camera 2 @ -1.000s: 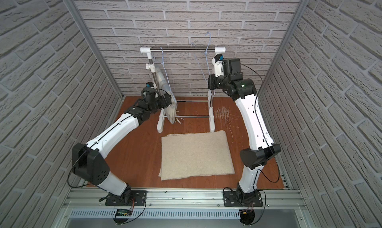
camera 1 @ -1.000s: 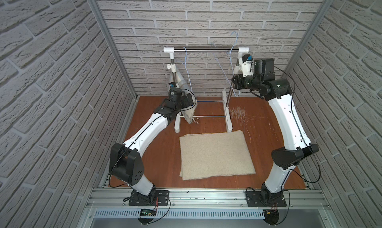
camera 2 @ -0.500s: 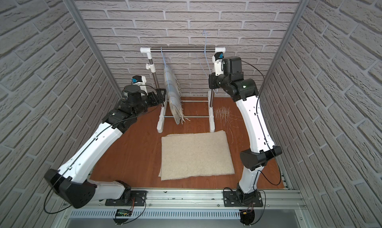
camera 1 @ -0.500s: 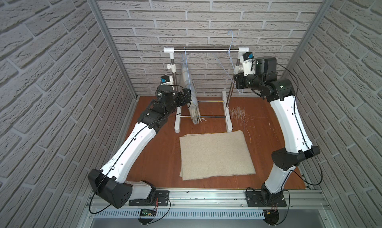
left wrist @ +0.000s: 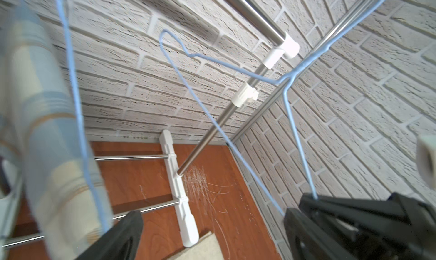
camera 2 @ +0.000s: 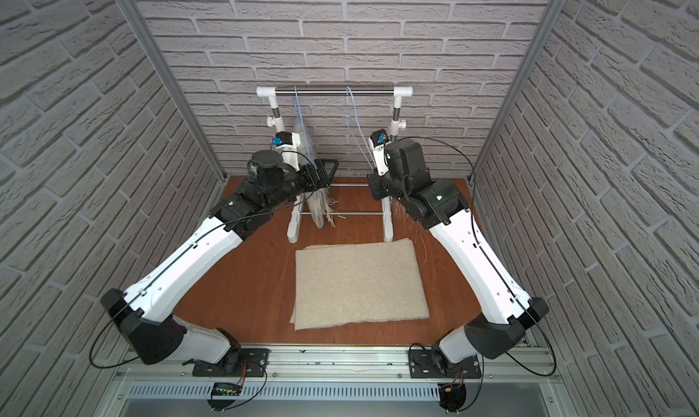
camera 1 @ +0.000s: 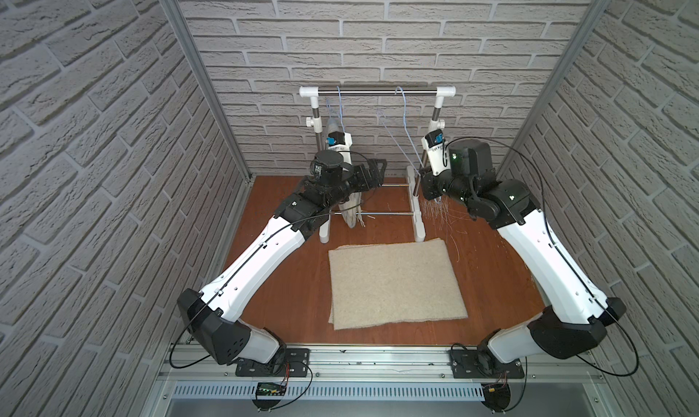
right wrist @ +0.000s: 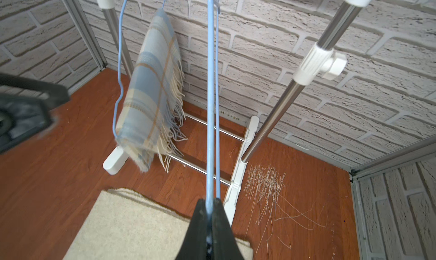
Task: Hang the scarf on the hanger
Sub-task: Adjust the scarf at the hanger.
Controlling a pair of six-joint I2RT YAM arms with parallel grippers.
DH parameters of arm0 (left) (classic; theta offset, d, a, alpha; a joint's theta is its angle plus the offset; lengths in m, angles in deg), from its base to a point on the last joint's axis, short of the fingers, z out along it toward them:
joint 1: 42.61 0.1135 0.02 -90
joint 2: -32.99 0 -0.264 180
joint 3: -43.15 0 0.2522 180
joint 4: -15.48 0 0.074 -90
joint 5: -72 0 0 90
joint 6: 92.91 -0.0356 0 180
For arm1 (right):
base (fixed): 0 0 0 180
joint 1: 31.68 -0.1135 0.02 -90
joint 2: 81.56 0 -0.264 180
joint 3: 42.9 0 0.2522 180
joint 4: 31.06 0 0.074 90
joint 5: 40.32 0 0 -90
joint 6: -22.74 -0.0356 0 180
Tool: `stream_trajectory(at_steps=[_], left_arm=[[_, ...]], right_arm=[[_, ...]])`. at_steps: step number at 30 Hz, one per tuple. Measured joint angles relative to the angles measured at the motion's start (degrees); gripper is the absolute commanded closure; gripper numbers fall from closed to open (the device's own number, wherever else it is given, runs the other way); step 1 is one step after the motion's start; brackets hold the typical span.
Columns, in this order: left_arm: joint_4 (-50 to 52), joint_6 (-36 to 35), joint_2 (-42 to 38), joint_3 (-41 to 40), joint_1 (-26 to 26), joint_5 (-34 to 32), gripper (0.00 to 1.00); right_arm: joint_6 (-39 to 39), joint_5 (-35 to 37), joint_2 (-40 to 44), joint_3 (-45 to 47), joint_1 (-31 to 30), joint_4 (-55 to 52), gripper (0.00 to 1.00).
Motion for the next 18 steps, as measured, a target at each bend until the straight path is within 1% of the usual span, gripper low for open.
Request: stream_trajectory(at_steps=[5,8,12,18], left_arm=[[-5.4,5.2,0.9,-0.4,-2.8,0.1,0.03],[-8.9,8.2,0.9,-1.4,-4.0,-0.3,0.04],[-12.4,12.0,0.9,-4.1,-5.8,-1.7,0.09],[-13.4,14.5,1.0,-6.3,-9.3,-4.9,0.13]], right_arm=[[0.0,9.6,6.8,9.6,-8.0,1.1,0.97],[0.0,14.3,9.7,13.4,-11.6,1.5,0.97],[0.0,20.8,11.3,15.6,-16.0,1.6,0.97],[0.0,25.7,11.5,17.6,-20.3,1.6,0.97]])
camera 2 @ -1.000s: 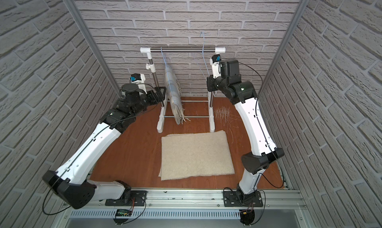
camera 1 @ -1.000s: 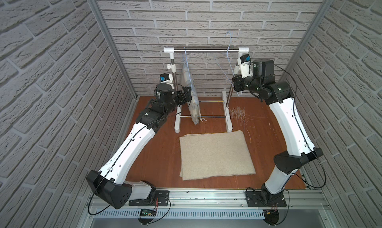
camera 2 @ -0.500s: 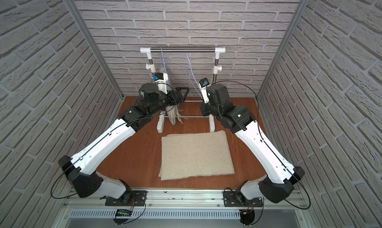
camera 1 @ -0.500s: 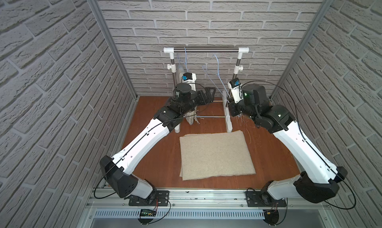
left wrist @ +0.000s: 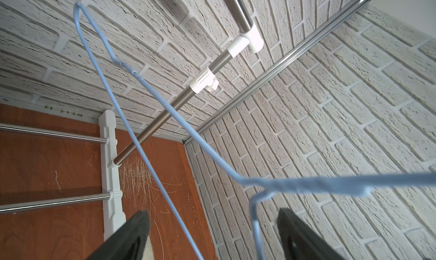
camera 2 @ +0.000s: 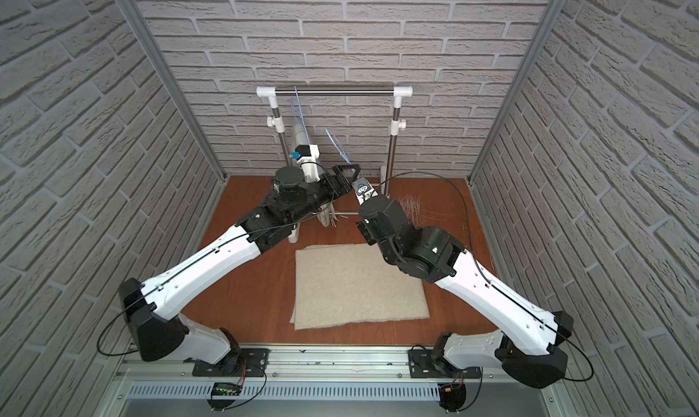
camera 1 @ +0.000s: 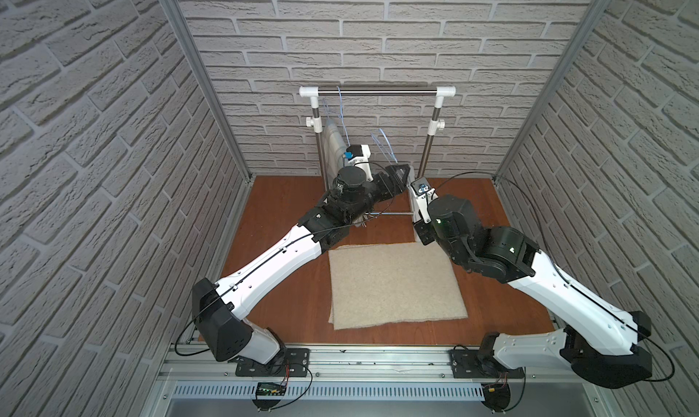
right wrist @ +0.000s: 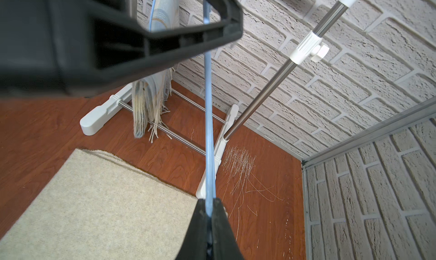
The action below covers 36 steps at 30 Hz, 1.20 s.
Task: Hang the scarf on the hanger
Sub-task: Adjust the scarf at the hanger.
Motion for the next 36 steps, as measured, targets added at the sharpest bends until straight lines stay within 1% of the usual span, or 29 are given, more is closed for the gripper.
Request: stream_trajectory(at_steps=[2,3,4,6,7,8,11,13,15,17,20,21,22,24,26,31,32,33,34,36], left_arm=[[-0.6,0.2,0.0,0.0,-1.3,-1.2,0.16],[-0.9,0.3,0.0,0.0,-1.8,-1.8,0.20],[-1.0,0.3,0.0,0.0,-2.3,-2.4,0.26],[-1.0,0.4,0.0,0.0,-3.1,-3.8,0.45],[-0.9,0.4,0.0,0.0,-3.4,-4.6,0.51],[-0.9,0.3,0.0,0.0,-3.6,-5.3,0.55],[-0.5,0.2,-0.1,-0.1,-3.7,-7.4,0.58],[-0.5,0.3,-0.2,-0.3,-3.7,-8.4,0.62],[-0.5,0.5,-0.2,-0.4,-3.7,-8.9,0.64],[-0.5,0.5,-0.2,-0.4,-3.8,-9.3,0.65],[-0.4,0.5,0.0,-0.4,-3.9,-9.4,0.62],[-0.4,0.5,0.0,-0.4,-3.9,-9.4,0.65],[-0.4,0.5,0.1,-0.4,-4.0,-9.3,0.71],[-0.3,0.5,0.3,-0.4,-4.1,-9.0,0.87],[-1.0,1.5,0.5,-0.4,-4.7,-8.4,1.00],[-1.3,1.8,0.5,-1.2,-5.0,-8.2,1.00],[-1.7,1.7,0.4,-1.7,-5.0,-8.2,1.00],[-2.0,1.7,0.2,-2.3,-5.0,-8.0,1.00],[-2.5,1.7,0.0,-3.2,-5.0,-7.9,1.00],[-2.9,1.5,-1.3,-5.8,-5.0,-7.8,1.00]], right_arm=[[0.0,1.1,0.0,0.4,-0.7,0.0,0.97],[0.0,1.6,0.0,0.6,-1.0,0.0,0.97],[0.0,2.0,0.1,0.7,-1.2,0.0,0.97],[0.0,2.8,0.4,1.2,-1.7,-0.1,0.97],[0.0,3.2,0.6,1.5,-1.9,-0.1,0.97],[0.0,3.5,0.9,1.8,-2.1,-0.1,0.97],[0.0,4.2,1.8,2.6,-2.7,-0.4,0.97],[0.0,4.4,2.6,3.3,-3.1,-0.7,0.97],[0.0,4.4,3.2,3.9,-3.6,-1.3,0.97],[0.0,4.7,3.6,4.4,-4.2,-2.0,0.97],[-0.2,5.2,4.2,5.2,-5.0,-2.5,0.97],[-0.3,5.3,4.3,5.3,-5.1,-2.6,0.97],[-0.3,5.5,4.5,5.5,-5.2,-2.6,0.97],[-0.5,5.6,4.7,5.9,-5.3,-2.8,0.97],[-0.6,5.1,4.7,6.6,-5.4,-3.1,0.97],[-1.6,4.6,4.8,7.1,-5.7,-3.7,0.97],[-1.8,4.5,4.8,7.2,-5.7,-4.0,0.95],[-2.1,4.4,4.8,7.3,-5.7,-4.4,0.86],[-2.9,4.1,4.8,7.3,-5.7,-4.9,0.70],[-4.5,3.5,4.8,7.3,-5.5,-6.1,0.31]])
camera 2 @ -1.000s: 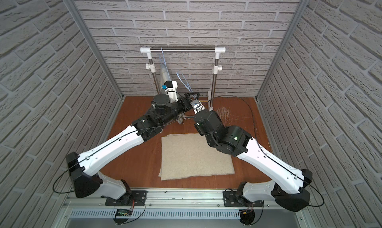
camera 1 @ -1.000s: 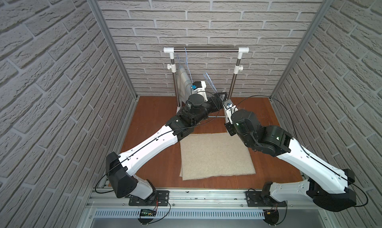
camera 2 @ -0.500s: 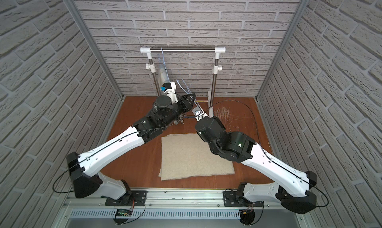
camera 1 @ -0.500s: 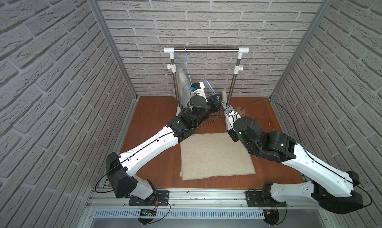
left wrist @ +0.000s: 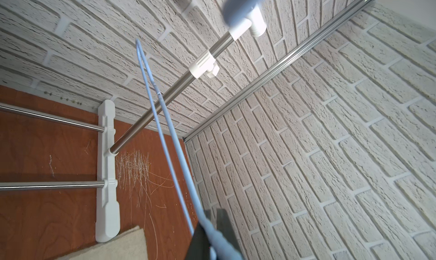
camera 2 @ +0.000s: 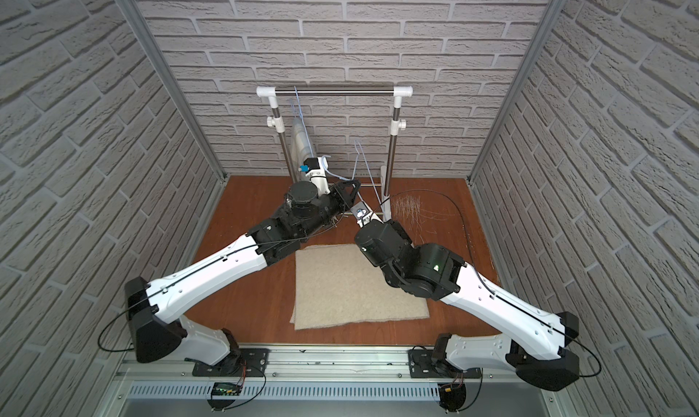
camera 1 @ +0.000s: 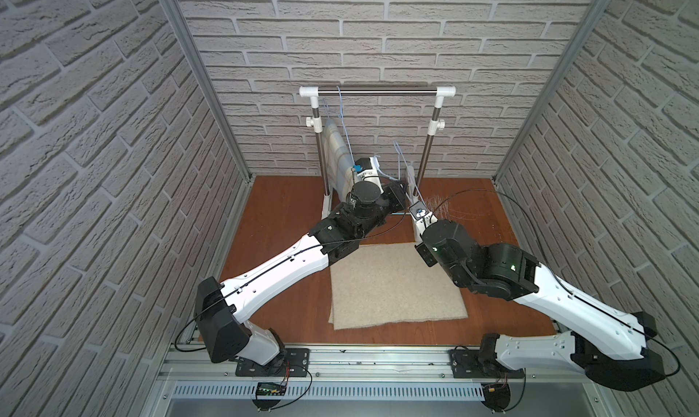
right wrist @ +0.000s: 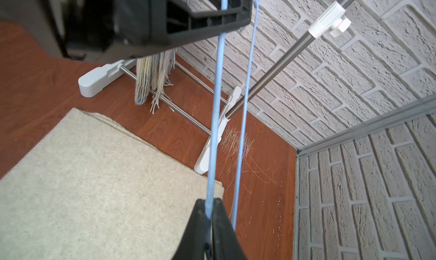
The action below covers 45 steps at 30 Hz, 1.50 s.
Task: Hang the scarf on the hanger
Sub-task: Adjust the scarf at the hanger, then hang the scarf on the hanger.
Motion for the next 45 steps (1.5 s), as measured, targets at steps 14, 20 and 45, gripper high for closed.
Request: stream_trajectory(at_steps=[14,20,45], left_arm=[[-2.2,0.2,-11.9,-32.4,-4.0,-2.4,1.00],[-9.6,2.1,-12.0,-42.7,-5.8,-2.5,1.00],[-36.4,8.3,-1.9,-57.2,-10.3,-14.9,1.00]], right_arm=[[-20.7,-28.5,9.1,9.0,35.9,-7.4,0.12],[-24.3,-40.0,4.4,25.2,48.8,-4.2,0.13],[-22.2,-46.1,-14.8,39.1,52.8,17.4,0.28]])
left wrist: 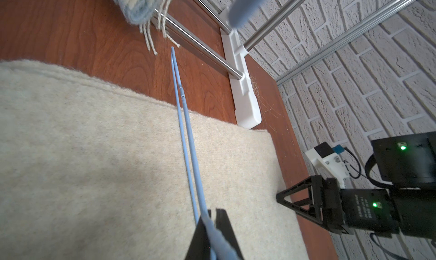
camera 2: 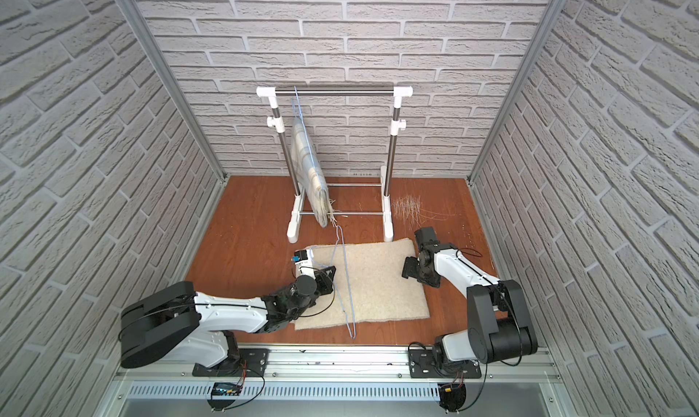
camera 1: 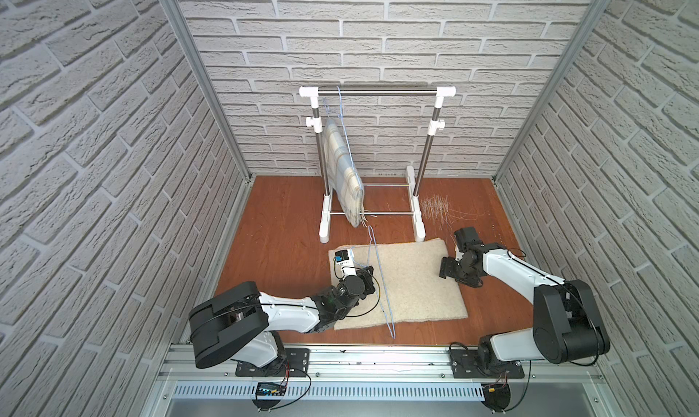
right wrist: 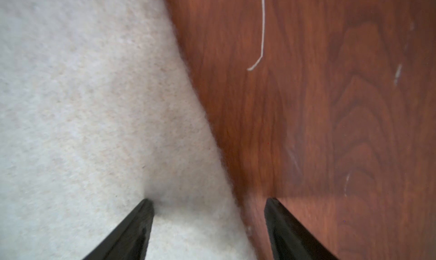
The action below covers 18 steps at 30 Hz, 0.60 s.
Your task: Hang the scarf on the hanger
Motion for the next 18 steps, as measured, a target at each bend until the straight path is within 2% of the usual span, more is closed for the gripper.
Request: stream_trajectory(at_steps=[3,5,8,9,13,18], left_arm=[[0.0,0.7,0.0,0.0,0.0,-0.6,1.00],[0.3,0.9,0.0,0.0,0.0,-0.8,1.00],[0.9,1.1,0.0,0.0,0.0,-0.9,1.00],[1.1,1.2,0.0,0.0,0.0,-0.8,1.00],[1.8,1.2,-0.2,0.0,0.0,-0.8,1.00],[2.2,1.2,-0.3,0.0,0.0,-0.8,1.00]], right_arm=[[0.3,-0.7,-0.5,0.0,0.0,0.6,0.39],[0.6,-1.4,-0.8,0.0,0.1,1.1,0.57],[1.2,-3.0,-1.4,0.0,0.1,1.7,0.94],[1.5,-3.8,-1.4,0.0,0.0,1.7,0.97],[1.7,-4.2,-0.8,-1.2,-2.1,0.4,0.97],[1.0,-3.3,2.7,-7.5,-11.7,-4.3,0.97]])
